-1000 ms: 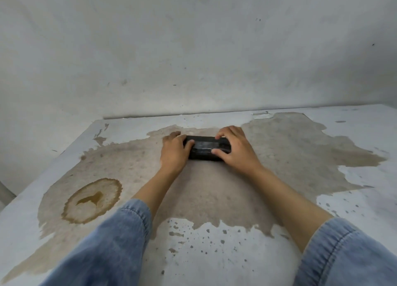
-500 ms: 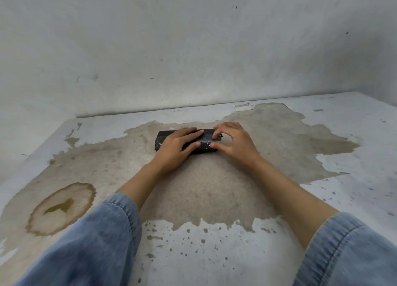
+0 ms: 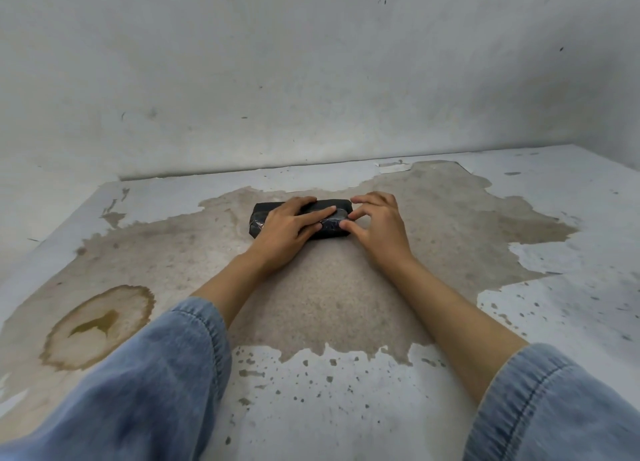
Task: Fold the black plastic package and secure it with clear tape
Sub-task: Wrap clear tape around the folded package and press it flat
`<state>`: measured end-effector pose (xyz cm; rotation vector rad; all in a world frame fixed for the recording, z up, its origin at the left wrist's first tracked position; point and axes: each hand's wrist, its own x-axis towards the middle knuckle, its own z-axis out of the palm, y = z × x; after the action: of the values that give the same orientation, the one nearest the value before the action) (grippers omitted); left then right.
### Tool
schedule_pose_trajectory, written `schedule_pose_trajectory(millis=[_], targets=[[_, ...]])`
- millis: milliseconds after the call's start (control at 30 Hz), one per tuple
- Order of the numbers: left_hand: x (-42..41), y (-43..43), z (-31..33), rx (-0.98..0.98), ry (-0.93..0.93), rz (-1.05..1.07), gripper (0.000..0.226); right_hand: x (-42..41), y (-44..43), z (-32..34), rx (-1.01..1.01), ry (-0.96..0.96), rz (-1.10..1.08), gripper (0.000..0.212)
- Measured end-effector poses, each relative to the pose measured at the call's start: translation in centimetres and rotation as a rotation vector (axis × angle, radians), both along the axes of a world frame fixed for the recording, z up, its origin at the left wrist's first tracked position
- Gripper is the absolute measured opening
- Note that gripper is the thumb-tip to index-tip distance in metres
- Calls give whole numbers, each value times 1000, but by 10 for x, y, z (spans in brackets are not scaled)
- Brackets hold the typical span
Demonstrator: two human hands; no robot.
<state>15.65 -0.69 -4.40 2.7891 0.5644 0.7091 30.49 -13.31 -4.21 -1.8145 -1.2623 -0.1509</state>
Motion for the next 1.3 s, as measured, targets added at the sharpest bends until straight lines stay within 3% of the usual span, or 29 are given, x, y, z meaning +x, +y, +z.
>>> schedule_pose_trajectory(millis=[267, 567, 833, 1033, 1300], targets=[[3, -4, -1, 39, -54, 11, 38, -5, -1, -7, -31, 186, 6, 21], [4, -4, -1, 32, -53, 11, 38, 23, -6, -5, -111, 233, 184, 15], [4, -3, -2, 24, -52, 11, 39, 28, 3, -4, -96, 129, 190, 1], [3, -2, 0, 13, -16, 1, 40, 34, 7, -5, -159, -26, 223, 7], [5, -12, 12, -54, -7, 46, 41, 32, 0, 1, -129, -27, 104, 15]])
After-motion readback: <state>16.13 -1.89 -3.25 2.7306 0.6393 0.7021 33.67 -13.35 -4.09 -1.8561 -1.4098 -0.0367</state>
